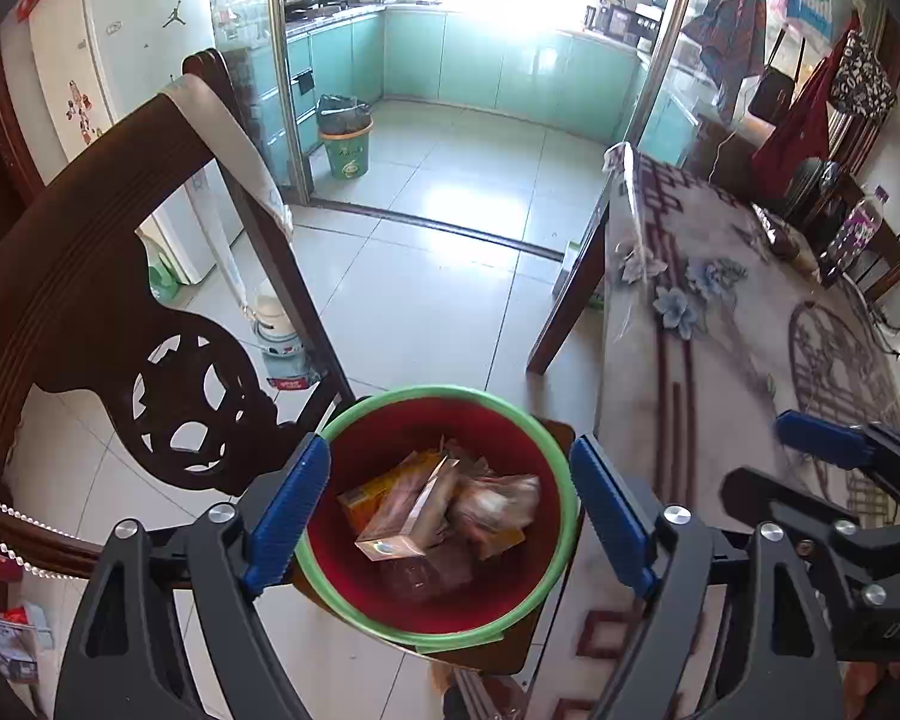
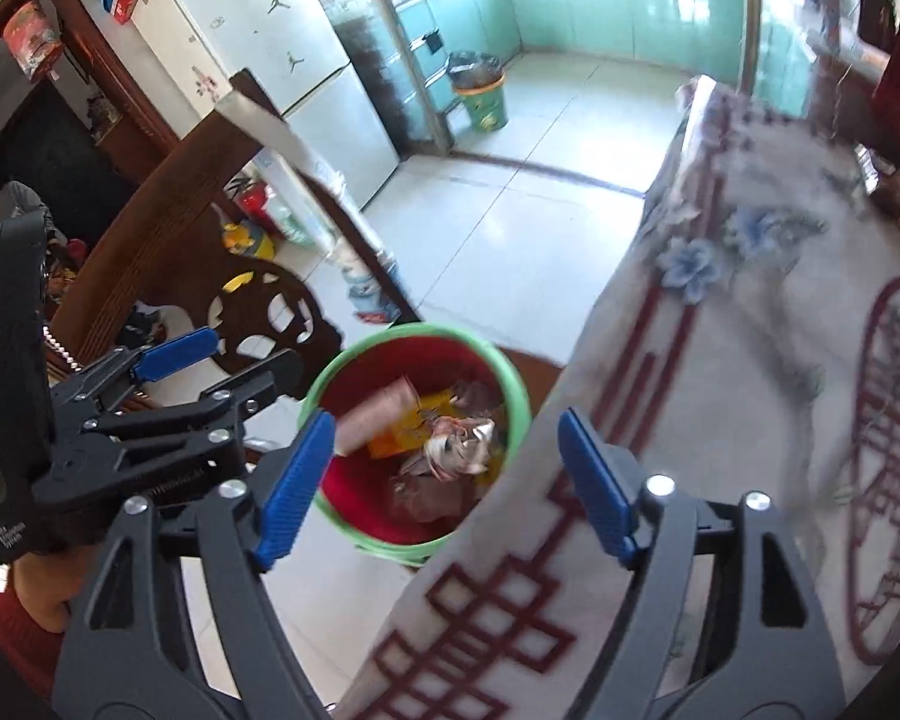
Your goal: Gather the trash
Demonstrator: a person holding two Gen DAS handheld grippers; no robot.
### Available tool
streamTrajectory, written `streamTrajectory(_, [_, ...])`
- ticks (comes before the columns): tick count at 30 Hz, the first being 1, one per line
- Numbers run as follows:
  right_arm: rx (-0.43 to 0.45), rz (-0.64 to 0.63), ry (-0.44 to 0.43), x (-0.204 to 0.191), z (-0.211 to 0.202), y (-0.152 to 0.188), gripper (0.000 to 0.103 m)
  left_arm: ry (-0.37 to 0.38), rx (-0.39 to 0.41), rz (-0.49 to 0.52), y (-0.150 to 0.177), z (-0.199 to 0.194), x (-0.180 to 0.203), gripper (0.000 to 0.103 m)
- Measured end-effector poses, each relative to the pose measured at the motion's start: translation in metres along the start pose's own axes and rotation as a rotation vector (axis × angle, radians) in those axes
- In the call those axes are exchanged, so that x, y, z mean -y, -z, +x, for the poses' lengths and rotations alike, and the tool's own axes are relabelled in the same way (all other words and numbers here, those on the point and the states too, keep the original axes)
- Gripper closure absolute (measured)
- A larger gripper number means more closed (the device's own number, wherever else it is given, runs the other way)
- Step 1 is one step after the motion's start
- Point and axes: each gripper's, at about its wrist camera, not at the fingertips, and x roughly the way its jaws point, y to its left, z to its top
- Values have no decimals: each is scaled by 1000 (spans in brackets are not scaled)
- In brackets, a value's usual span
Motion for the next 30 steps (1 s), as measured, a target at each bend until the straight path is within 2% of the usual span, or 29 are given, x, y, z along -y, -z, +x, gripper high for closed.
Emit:
streamTrajectory(2, [56,-17,62,6,-19,-2,18,27,28,2,-5,-7,7,23])
streamTrajectory(4, [129,-17,112,16,-47,-2,12,71,89,9,-11,-21,19,20])
streamTrajectory(5, [171,-13,134,22,-61,-1,6,87,126,15,-14,-29,26,7])
streamTrajectory(9, [348,7,222,42,-120,8,5,120,336,86,-27,-70,62,8])
streamTrajectory(11, [448,24,293,50,-152,15,5,117,410,137,-34,-90,85,8])
streamTrajectory(13, [562,40,356,55,-184,22,5,74,461,163,-42,-106,107,8])
streamTrajectory(16, [723,58,387,62,-224,36,4,47,536,159,-49,-128,129,8])
streamTrajectory(19, [795,64,433,65,-242,46,4,132,536,119,-55,-145,142,8])
streamTrajectory(23, [824,51,523,64,-251,54,4,255,512,101,-51,-153,148,8])
streamTrajectory(27, [817,68,517,66,-253,55,4,209,495,117,-44,-150,149,8])
streamTrajectory(30, [806,84,513,69,-247,55,4,202,483,104,-39,-148,139,8])
